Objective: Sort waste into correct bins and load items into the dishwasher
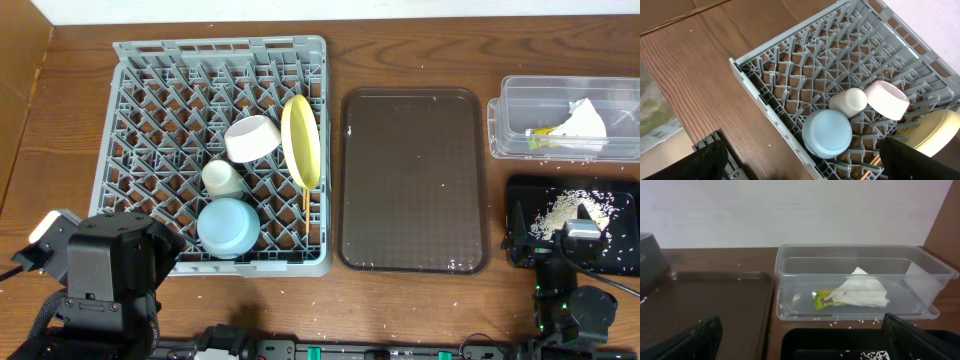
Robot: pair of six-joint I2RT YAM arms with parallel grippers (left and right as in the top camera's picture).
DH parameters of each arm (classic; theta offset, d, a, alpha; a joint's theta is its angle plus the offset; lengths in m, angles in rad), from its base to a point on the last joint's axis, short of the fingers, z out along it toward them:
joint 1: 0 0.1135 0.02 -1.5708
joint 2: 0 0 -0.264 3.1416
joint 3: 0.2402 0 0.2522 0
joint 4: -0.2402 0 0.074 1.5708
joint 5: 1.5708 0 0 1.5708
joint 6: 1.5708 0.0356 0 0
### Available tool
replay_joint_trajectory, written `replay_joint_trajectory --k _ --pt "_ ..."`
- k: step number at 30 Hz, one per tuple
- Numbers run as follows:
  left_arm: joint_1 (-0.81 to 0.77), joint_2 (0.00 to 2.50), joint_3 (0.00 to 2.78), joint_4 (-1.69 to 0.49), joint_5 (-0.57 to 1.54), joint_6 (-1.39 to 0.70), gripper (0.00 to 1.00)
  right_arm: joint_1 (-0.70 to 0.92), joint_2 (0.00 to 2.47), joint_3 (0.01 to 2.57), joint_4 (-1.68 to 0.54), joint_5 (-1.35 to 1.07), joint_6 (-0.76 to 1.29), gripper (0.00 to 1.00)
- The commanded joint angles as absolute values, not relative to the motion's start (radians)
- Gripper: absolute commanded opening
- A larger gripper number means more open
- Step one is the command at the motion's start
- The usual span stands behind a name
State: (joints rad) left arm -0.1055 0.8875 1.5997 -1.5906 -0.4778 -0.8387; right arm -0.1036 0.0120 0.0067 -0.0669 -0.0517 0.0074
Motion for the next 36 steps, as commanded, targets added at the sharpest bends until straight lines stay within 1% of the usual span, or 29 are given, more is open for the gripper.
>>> replay_joint_trajectory --k 1,7,11,14,17,21,24,30,36 --pt "-0.1 0.888 1.608 -1.593 -0.491 -0.847 0.98 -0.113 0.006 0.006 -0.072 -0.042 -0.009 0.99" --pt "-0.102 0.887 1.607 -1.637 -0.486 -0.787 0.98 -0.113 0.006 0.006 -0.072 -0.042 -0.009 0.99" --pt "-0.102 0.875 1.551 -1.575 -0.462 -0.782 0.98 -0.113 0.006 0.006 -0.072 -0.042 -0.009 0.99" --pt "-0.102 0.831 1.418 -1.379 -0.405 -0.635 0.98 -0.113 0.006 0.006 -0.072 -0.042 -0.009 0.99" --pt "-0.102 0.759 1.25 -1.142 -0.299 -0.441 0.98 -0.113 0.006 0.006 -0.072 -0.042 -0.009 0.99" --pt "-0.102 0.631 0.987 -0.835 -0.168 -0.302 0.98 -0.113 0.006 0.006 -0.072 -0.042 -0.009 0.99" --pt "-0.102 0.536 0.804 -0.672 -0.133 -0.284 0.98 -0.113 0.006 0.006 -0.072 -0.042 -0.009 0.99" --pt "-0.102 0.331 0.469 -0.37 -0.133 -0.284 0.98 -0.113 0.006 0.006 -0.072 -0.042 -0.009 0.99" --pt "-0.102 0.167 0.26 -0.141 -0.118 -0.28 0.98 -0.113 0.006 0.006 -0.072 -0.042 -0.009 0.99"
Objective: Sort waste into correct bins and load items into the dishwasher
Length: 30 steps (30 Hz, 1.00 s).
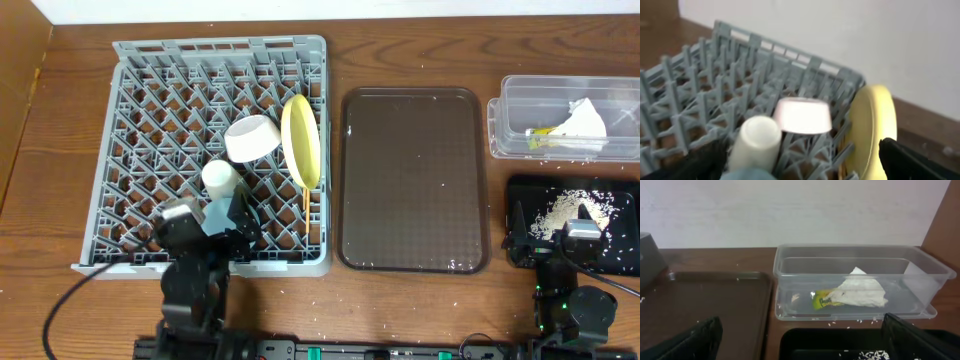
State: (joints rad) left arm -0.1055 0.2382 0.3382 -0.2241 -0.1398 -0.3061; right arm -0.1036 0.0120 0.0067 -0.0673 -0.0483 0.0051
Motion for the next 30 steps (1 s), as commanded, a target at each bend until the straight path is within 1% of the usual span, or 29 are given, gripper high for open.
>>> replay_joint_trajectory --k 1,11,19,21,25,27,30 --pt "-0.102 0.15 0.237 -0.112 -0.118 -0.28 0.98 -0.113 0.006 0.006 -0.072 -0.042 -0.009 0.99" --pt "-0.102 0.039 0.048 0.115 -0.12 -0.281 0.98 -0.113 0.006 0.006 -0.072 -0.042 -0.009 0.99" --pt "-0.101 0.001 0.004 0.168 -0.117 -0.28 0.98 -0.113 0.006 0.006 -0.072 -0.042 -0.009 0.99" --pt "-0.101 0.001 0.004 0.169 -0.087 -0.252 0.98 -0.113 0.006 0.006 -0.072 -0.042 -0.009 0.99" --pt "-0.098 0.001 0.004 0.142 0.006 -0.131 0.98 -0.113 0.006 0.006 -0.072 -0.042 -0.009 0.99" --pt "-0.089 0.001 0.004 0.09 0.005 -0.107 0.98 -0.113 0.006 0.006 -0.072 -0.042 -0.009 0.99" --pt "-0.07 0.001 0.004 -0.055 -0.025 -0.105 0.98 -0.113 0.006 0.006 -0.072 -0.042 -0.009 0.99"
